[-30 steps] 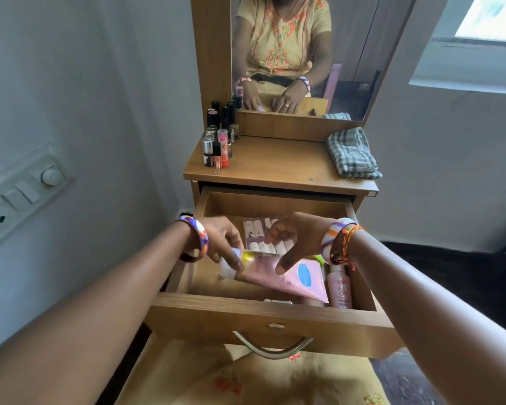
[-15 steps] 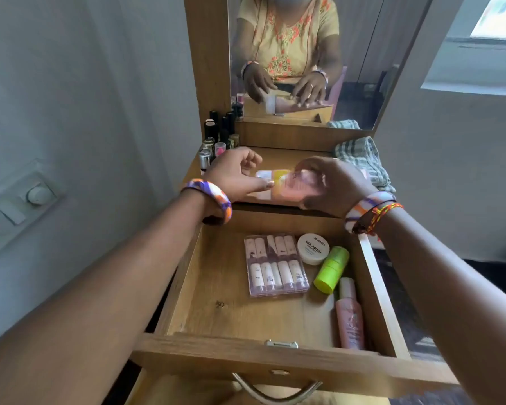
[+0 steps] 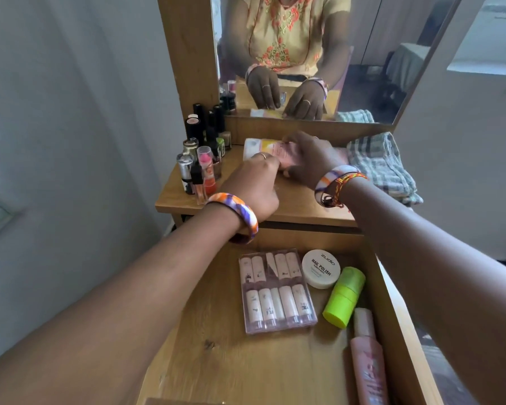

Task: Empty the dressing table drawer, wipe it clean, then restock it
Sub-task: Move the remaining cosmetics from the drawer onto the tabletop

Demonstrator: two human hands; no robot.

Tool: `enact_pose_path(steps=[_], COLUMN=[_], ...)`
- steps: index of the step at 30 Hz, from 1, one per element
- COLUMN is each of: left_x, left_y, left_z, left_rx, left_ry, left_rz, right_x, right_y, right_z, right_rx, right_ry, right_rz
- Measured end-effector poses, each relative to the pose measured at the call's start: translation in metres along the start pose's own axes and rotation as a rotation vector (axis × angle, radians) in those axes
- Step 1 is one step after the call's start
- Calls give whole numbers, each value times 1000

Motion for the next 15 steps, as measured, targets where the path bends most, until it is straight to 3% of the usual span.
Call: enact_pose_path(steps=[8,15], left_x=[-5,-5], left_y=[-10,-11], left_z=[-22,-29], left_rx=[-14,-71], left_ry=[37,53], left_rz=[-21,-19], right_x=[11,5], right_y=[2,4], right_z=[-16,-22], right_rx=[113,72], right_ry=[-50,-20], right_rz=[-85,65])
Point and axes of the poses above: each hand's wrist, its own z-axis away from the middle knuckle, its own y-axis out of the back of the hand, x = y × z, the point moved 8 cm from there along -z, towards the middle knuckle, and after that the axes turned 5 degrees about -x, right-handed, at the moved point
